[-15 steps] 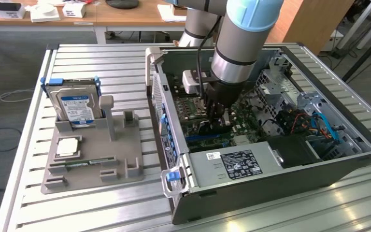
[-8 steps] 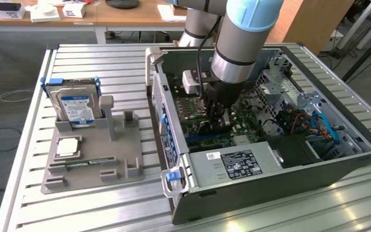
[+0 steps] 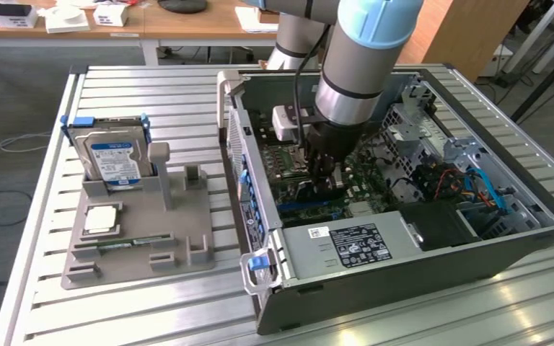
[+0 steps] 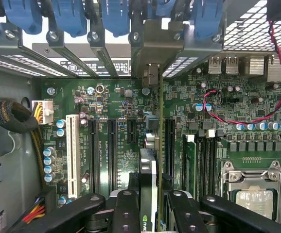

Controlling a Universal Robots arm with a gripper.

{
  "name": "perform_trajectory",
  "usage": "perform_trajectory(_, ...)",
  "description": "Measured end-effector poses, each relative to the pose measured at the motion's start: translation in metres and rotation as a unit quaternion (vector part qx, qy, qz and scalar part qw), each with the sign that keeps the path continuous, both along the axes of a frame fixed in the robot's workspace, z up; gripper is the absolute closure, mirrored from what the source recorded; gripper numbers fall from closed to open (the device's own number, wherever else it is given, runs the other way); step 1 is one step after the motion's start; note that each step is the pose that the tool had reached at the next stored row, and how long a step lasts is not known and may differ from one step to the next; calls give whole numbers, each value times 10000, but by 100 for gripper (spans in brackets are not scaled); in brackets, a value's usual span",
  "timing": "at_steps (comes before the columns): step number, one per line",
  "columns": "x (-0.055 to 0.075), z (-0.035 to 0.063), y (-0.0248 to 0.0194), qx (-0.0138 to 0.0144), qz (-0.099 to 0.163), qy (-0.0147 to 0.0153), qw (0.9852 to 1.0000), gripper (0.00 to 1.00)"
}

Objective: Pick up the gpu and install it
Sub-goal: 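Insert the gpu into the slot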

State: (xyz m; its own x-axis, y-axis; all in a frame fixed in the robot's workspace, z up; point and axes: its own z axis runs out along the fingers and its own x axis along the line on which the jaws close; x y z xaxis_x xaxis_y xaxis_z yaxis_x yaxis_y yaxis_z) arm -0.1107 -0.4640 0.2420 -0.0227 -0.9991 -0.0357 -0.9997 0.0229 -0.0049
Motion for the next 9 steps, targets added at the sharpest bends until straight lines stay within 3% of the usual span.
perform_trajectory(9, 0, -4, 0, -1, 0, 1, 10000, 73)
